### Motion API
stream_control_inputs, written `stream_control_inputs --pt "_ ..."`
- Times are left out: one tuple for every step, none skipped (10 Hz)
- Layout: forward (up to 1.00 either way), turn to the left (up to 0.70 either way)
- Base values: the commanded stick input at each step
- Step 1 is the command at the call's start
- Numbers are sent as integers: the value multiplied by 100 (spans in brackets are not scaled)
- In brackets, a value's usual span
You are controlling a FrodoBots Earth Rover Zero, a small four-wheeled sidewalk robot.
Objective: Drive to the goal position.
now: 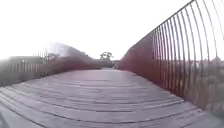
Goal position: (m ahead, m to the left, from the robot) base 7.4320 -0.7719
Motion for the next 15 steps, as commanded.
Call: stream_control_inputs --pt "70 -14" --pt "70 -14" --pt "70 -14" --pt "70 -14" --pt "70 -14" --pt "70 -14" --pt "70 -14" --pt "70 -14" --pt "70 -14" --pt "70 -14" --pt "70 -14" --pt "70 -14" --pt "70 -14" --pt "70 -10" --pt "70 -5"
